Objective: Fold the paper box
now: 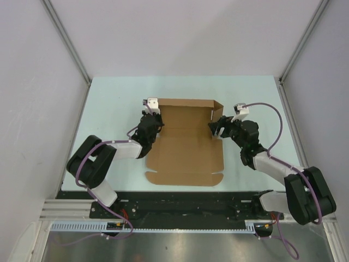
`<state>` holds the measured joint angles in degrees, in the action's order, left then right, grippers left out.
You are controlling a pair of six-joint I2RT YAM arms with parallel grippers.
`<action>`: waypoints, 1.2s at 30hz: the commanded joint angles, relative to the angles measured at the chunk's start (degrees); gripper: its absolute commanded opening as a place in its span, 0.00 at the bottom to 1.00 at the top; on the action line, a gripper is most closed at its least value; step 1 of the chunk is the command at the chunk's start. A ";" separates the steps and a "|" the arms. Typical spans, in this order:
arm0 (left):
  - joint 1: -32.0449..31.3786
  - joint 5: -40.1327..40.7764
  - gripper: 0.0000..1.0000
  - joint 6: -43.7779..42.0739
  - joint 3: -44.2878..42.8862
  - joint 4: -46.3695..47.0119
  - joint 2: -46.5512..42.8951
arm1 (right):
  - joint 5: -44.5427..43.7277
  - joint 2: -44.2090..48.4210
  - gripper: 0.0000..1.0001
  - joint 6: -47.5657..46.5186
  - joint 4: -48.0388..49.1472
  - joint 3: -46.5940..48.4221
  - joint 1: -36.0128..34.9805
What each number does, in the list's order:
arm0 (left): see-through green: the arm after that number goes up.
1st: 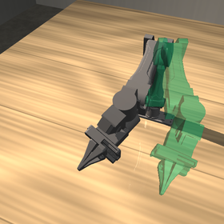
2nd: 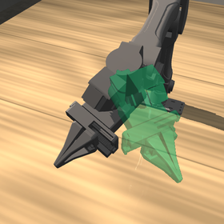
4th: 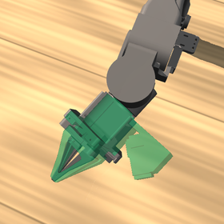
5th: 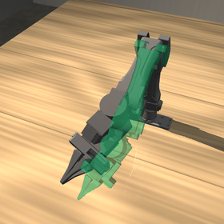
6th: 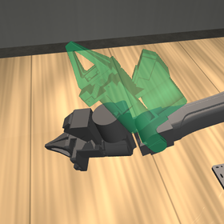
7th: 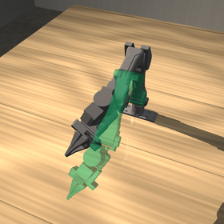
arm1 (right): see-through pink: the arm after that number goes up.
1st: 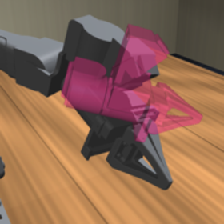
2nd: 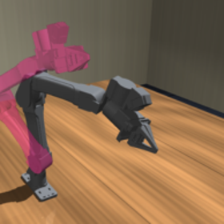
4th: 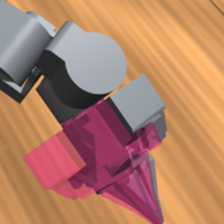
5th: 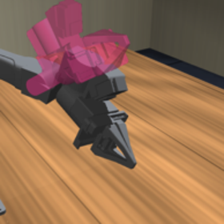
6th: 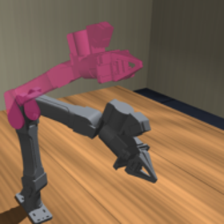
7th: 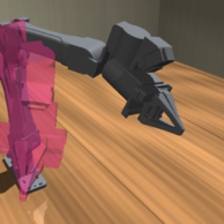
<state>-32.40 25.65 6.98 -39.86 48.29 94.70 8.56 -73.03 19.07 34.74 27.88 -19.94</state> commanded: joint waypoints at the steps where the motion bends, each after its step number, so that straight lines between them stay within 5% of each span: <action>1: -0.47 0.98 0.00 0.05 0.83 -1.62 -1.44 | -1.69 5.70 0.76 -2.10 -1.68 1.39 -0.62; 9: -0.38 1.07 0.00 0.05 0.74 -1.71 -1.36 | -8.55 11.25 0.72 -2.63 -7.49 -0.81 0.26; 36: -0.47 0.81 0.00 -0.57 0.39 -1.98 -1.27 | -4.52 -7.81 0.70 -1.58 3.49 1.12 0.70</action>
<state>-32.40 25.67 6.81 -39.86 48.27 94.70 3.09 -79.09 17.93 34.41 25.63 -18.33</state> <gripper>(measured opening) 0.092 0.698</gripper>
